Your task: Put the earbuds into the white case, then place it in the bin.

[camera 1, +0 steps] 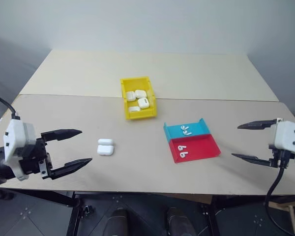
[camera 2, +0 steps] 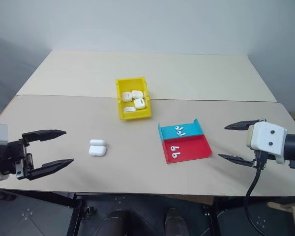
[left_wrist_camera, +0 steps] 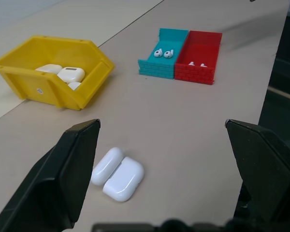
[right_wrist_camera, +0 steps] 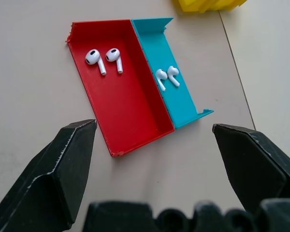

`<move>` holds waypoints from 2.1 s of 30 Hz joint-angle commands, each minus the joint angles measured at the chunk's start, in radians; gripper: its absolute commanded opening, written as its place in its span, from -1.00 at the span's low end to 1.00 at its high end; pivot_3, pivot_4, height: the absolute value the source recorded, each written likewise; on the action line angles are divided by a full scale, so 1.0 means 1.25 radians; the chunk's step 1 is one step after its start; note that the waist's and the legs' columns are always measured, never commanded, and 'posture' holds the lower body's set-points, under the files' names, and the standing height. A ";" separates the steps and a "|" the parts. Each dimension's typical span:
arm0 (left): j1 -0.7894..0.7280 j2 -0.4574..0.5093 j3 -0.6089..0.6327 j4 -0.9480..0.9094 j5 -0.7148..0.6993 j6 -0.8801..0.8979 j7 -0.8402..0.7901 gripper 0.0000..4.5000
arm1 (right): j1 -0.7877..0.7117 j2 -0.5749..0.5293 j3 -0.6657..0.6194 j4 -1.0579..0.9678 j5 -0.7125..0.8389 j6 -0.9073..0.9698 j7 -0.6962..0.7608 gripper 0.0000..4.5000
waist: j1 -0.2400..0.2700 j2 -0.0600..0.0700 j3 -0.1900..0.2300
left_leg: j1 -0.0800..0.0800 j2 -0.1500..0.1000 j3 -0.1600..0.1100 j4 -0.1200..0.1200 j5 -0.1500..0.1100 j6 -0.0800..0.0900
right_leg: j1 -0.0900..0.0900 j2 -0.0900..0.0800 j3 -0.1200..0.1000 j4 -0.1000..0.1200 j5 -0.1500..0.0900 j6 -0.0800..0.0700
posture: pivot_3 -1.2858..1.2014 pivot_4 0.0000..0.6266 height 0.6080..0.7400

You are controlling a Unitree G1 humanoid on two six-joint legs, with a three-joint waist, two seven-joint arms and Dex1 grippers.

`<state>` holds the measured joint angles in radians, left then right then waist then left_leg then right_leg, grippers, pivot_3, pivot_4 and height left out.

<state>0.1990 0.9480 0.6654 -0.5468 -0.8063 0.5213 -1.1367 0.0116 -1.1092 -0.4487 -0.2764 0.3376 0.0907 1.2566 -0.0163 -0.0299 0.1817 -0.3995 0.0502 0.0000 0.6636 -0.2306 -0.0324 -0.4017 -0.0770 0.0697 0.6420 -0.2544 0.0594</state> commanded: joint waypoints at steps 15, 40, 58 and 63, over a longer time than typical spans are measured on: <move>-0.077 0.001 -0.067 -0.347 -0.030 0.355 0.619 1.00 | -0.054 -0.013 0.024 0.030 -0.002 -0.034 -0.002 0.98 | 0.001 0.000 0.000 | 0.000 0.000 -0.001 0.000 0.000 0.000 | 0.000 0.000 0.000 0.000 0.000 0.000 | 0.03 -0.52 1.00; -0.443 0.217 -0.752 -0.168 -0.933 0.020 1.915 1.00 | -0.106 -0.044 0.103 0.056 -0.027 0.035 -0.002 0.98 | 0.014 0.000 0.000 | 0.006 -0.001 0.000 0.000 0.000 0.000 | 0.007 0.000 0.000 0.000 0.000 -0.001 | 0.03 -0.52 1.00; -0.571 0.004 -0.760 0.040 -0.933 0.261 1.996 1.00 | -0.020 -0.050 0.050 0.013 -0.030 0.071 -0.012 0.98 | 0.023 -0.001 -0.001 | 0.009 -0.002 -0.001 0.000 0.001 -0.002 | 0.011 0.000 0.000 -0.001 0.000 -0.001 | 0.03 -0.52 1.00; -0.574 -0.050 -0.731 0.105 -0.933 0.323 1.942 1.00 | 0.009 -0.041 0.032 -0.005 -0.032 0.082 -0.028 0.98 | 0.023 0.000 -0.001 | 0.009 -0.002 -0.001 0.000 0.001 -0.002 | 0.011 -0.001 0.000 -0.002 0.000 0.000 | 0.03 -0.52 1.00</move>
<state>-0.5175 0.8993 -0.2889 -0.4274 -1.9697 0.9002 1.3141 0.0179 -1.1606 -0.3584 -0.2562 0.2948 0.1841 1.2344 0.0125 -0.0305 0.1806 -0.3887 0.0479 -0.0011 0.6632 -0.2293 -0.0348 -0.3886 -0.0778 0.0700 0.6398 -0.2544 0.0589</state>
